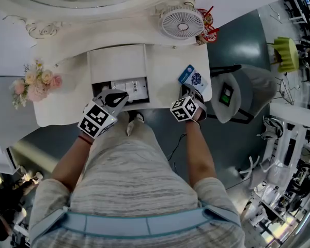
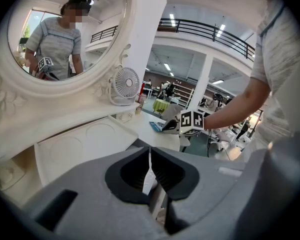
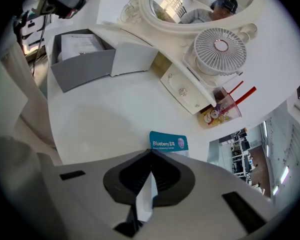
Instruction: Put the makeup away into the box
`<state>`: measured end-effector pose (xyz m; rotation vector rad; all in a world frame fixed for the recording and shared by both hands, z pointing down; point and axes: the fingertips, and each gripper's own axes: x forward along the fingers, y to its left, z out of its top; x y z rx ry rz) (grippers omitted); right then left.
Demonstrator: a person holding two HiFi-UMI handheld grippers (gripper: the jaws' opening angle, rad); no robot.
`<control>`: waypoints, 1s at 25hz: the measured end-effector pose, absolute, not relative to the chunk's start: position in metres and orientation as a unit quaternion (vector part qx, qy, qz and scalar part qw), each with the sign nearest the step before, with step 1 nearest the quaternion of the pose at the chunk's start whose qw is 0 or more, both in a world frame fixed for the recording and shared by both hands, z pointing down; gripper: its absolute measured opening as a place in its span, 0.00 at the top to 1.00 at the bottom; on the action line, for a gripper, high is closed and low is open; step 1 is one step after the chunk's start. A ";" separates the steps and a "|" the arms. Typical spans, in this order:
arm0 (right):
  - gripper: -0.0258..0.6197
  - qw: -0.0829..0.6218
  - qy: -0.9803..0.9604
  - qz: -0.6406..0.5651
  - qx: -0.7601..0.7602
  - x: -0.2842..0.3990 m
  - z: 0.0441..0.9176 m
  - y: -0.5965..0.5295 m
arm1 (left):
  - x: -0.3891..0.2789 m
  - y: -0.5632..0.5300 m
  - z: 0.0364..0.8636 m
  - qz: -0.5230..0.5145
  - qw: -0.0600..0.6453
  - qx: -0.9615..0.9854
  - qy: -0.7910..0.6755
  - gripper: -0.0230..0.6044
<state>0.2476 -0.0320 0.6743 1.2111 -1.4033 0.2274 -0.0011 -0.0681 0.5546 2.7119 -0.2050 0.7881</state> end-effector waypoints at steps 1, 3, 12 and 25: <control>0.95 0.592 -0.605 0.096 0.523 0.247 0.671 -0.032 | -0.001 -0.068 0.554 0.274 0.154 0.946 -0.071 0.93; 0.95 0.586 -0.608 0.091 0.528 0.246 0.662 -0.033 | 0.000 -0.067 0.553 0.273 0.154 0.947 -0.071 0.93; 0.95 0.540 -0.649 0.051 0.533 0.215 0.609 -0.049 | -0.003 -0.063 0.550 0.269 0.151 0.948 -0.077 0.93; 0.95 0.469 -0.723 0.013 0.507 0.130 0.556 -0.070 | -0.025 -0.057 0.546 0.269 0.157 0.944 -0.112 0.93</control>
